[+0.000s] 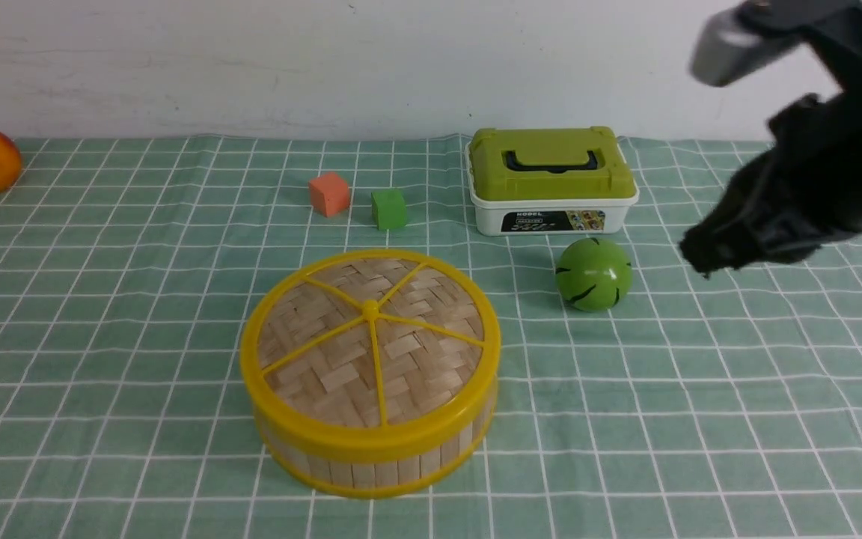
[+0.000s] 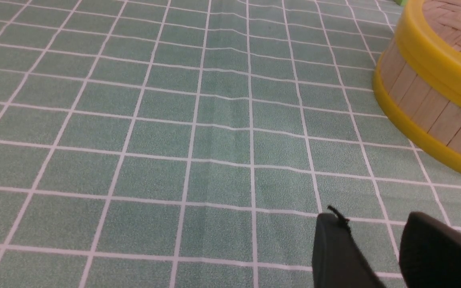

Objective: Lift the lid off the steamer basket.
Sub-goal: Use the right arm to lift the lid of the steamer

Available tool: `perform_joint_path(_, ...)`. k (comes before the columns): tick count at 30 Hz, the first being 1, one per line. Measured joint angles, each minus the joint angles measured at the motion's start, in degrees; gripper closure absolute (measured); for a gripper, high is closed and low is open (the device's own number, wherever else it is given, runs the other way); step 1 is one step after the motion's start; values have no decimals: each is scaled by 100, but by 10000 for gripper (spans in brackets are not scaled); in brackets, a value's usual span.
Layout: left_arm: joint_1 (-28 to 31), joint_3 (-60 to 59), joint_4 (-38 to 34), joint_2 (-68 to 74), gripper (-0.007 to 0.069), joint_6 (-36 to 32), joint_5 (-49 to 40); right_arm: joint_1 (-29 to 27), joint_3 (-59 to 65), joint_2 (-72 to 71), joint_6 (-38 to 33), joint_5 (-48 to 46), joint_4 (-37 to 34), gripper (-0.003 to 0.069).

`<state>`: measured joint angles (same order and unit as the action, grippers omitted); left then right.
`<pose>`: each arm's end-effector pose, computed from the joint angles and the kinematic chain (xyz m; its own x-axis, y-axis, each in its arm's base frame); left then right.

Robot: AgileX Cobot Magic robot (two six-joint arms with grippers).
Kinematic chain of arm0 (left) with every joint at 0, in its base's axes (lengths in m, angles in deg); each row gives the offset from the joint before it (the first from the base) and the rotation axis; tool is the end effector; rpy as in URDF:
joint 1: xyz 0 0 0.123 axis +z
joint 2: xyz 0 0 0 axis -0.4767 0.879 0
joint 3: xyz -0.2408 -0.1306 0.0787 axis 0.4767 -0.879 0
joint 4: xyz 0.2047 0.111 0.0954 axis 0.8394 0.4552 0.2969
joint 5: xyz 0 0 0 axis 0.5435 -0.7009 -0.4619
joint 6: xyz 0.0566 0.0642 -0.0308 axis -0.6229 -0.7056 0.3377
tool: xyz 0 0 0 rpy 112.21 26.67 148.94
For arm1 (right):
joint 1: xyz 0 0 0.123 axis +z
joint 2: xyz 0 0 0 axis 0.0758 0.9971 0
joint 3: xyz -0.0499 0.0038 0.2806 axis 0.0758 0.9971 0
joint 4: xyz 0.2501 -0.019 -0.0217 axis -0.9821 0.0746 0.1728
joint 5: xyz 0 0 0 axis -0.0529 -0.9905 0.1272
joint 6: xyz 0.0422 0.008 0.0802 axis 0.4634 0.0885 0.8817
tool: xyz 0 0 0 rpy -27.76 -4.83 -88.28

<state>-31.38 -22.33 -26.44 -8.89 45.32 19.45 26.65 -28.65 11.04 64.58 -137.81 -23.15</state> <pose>0.0520 -0.0011 0.1679 -0.3200 -0.1729 -0.9315 -0.0258 0.9844 -0.1738 0.2680 0.1341 0.3896 -0.6378 -0.5024 -0.5838 -0.6574 0.7500 0.0728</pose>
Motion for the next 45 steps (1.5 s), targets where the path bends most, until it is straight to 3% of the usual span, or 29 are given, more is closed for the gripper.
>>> perform_joint_path(5,0,0,0,0,386,0,0,828,-1085,1110,290,-236,474,651)
perform_joint_path(13,0,0,0,0,386,0,0,1541,-2407,2540,314,-318,550,589)
perform_joint_path(17,0,0,0,0,386,0,0,1755,-3142,3350,496,-256,545,434)
perform_joint_path(18,0,0,0,0,386,0,0,1759,-3142,3350,515,-241,545,434)
perform_joint_path(20,0,0,0,0,386,0,0,1768,-3378,3690,774,16,545,330)
perform_joint_path(25,0,0,0,0,386,0,0,1768,-3467,4118,1031,541,584,234)
perform_joint_path(31,0,0,0,0,386,0,0,1768,-3473,4402,1189,737,656,280)
perform_joint_path(36,0,0,0,0,386,0,0,1758,-3503,4476,1282,709,797,421)
perform_joint_path(39,0,0,0,0,386,0,0,1758,-3517,4471,1343,672,803,566)
perform_joint_path(45,0,0,0,0,386,0,0,1758,-3688,4393,1359,428,835,578)
